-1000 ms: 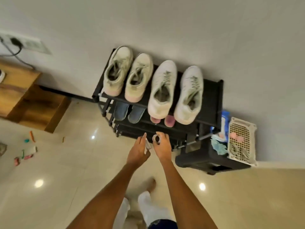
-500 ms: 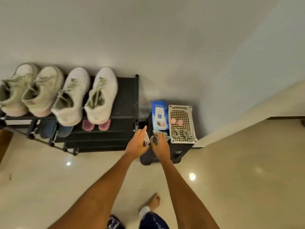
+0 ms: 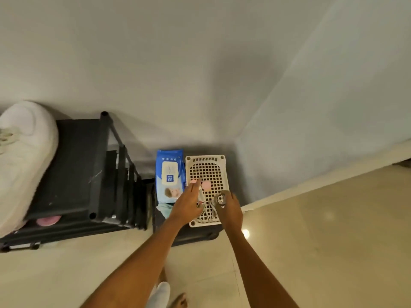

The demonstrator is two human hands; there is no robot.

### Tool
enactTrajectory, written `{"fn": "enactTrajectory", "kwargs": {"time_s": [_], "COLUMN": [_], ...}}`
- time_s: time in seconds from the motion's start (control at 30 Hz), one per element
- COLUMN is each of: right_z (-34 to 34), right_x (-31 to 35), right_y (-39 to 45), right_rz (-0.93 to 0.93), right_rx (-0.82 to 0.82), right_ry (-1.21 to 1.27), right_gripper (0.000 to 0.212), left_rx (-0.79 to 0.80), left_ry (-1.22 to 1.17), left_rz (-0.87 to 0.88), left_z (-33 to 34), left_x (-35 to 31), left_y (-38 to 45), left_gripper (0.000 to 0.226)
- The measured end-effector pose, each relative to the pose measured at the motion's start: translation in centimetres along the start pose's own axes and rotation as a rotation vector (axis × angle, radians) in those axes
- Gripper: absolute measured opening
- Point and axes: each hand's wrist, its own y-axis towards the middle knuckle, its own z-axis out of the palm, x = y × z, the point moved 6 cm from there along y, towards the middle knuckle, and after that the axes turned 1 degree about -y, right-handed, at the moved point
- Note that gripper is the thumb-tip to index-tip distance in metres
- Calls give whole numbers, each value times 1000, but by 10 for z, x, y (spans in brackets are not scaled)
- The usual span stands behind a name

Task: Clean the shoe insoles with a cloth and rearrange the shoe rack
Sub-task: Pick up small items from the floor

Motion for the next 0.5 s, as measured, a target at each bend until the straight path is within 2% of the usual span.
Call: {"fn": "enactTrajectory", "kwargs": {"time_s": [0.23, 0.4, 0.5], "right_z": [40, 54, 57], "right_x": [-27, -40, -44], "right_y": [98, 118, 121], "right_rz": [-72, -85, -90], "right_rx": [17, 78, 145], "right_ry": [-192, -267, -274], "right_gripper": [38, 32, 37], "left_rx": [29, 37, 30], "left_ry": [75, 94, 126], "left_rz": [43, 47, 51], "left_z": [30, 37, 38], "left_x": [25, 29, 29], "left_y": [97, 121, 129], "left_gripper": [87, 87, 85]}}
